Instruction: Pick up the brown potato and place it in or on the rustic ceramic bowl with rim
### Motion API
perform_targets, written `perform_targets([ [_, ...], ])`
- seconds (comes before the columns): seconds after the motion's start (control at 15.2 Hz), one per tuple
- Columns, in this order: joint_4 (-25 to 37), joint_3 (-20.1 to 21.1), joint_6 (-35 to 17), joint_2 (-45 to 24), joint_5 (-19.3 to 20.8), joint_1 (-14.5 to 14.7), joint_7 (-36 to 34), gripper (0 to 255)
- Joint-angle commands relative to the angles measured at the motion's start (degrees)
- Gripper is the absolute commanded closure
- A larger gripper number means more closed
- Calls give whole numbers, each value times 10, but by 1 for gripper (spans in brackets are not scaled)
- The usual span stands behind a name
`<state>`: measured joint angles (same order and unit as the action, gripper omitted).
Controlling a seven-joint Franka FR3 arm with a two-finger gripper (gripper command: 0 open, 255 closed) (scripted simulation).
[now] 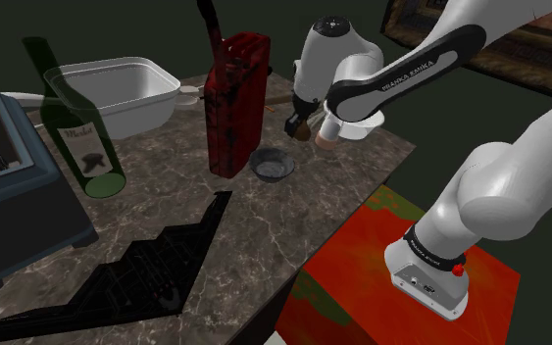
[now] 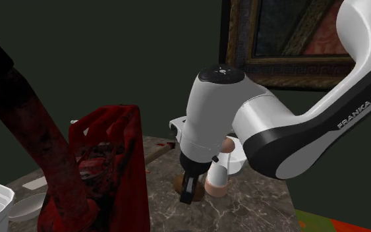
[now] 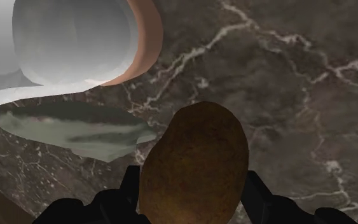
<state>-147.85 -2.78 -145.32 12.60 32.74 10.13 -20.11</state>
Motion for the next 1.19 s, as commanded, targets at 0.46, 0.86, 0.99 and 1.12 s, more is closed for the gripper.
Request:
perform_targets([
  [0.46, 28, -2, 72, 48, -43, 15, 46, 255],
  [0.86, 53, -3, 120, 74, -64, 23, 71, 255],
  [0.99, 60, -3, 132, 80, -68, 24, 76, 255],
  [1.12, 58, 19, 146, 86, -74, 37, 49, 255],
])
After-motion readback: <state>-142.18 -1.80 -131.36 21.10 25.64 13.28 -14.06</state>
